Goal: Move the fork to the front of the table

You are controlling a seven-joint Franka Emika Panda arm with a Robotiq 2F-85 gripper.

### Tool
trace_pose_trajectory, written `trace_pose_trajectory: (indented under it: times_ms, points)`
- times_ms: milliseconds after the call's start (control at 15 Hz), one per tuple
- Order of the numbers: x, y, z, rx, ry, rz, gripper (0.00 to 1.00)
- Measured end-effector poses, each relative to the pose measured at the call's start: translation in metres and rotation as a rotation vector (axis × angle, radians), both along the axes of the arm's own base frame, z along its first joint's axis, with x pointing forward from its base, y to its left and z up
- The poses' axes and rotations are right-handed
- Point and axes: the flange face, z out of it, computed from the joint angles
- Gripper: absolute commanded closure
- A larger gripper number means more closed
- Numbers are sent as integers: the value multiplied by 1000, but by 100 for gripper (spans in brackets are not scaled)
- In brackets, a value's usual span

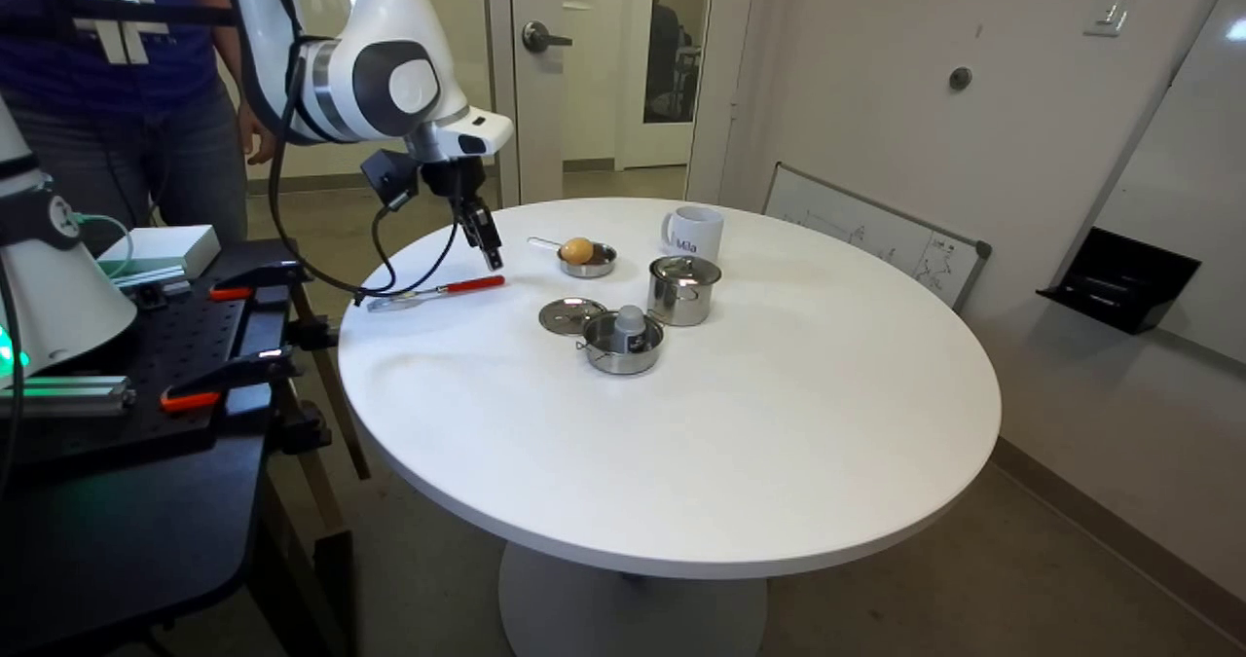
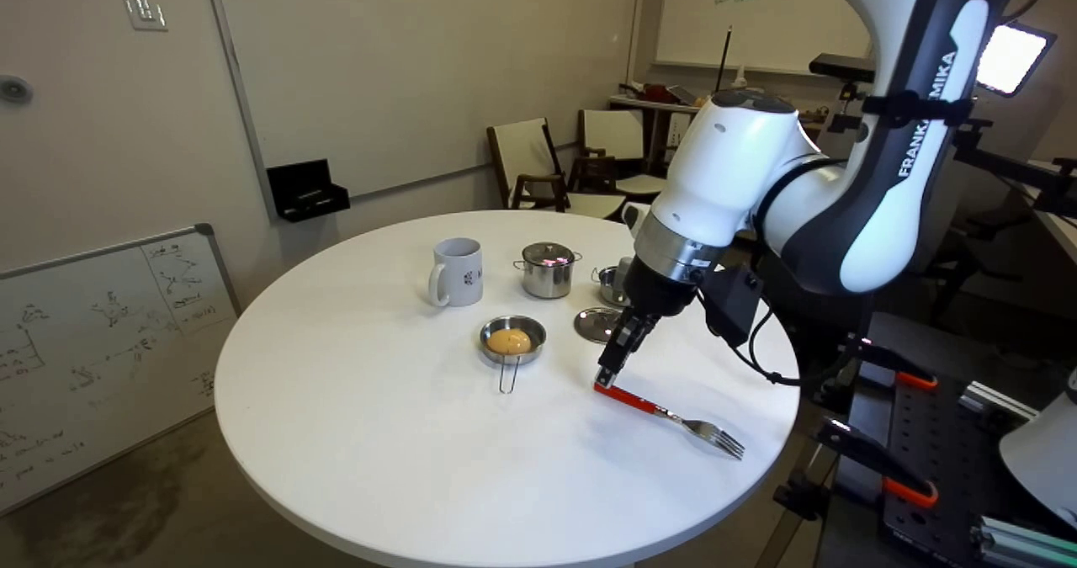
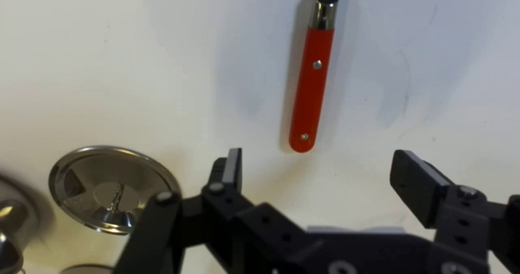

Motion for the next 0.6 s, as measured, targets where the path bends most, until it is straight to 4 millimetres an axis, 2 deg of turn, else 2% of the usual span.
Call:
trace_pose_trajectory:
  times_ms: [467,600]
  points:
    - [11,46,72,-162,42,207,0]
    - [16,53,90,-184,40,248,0]
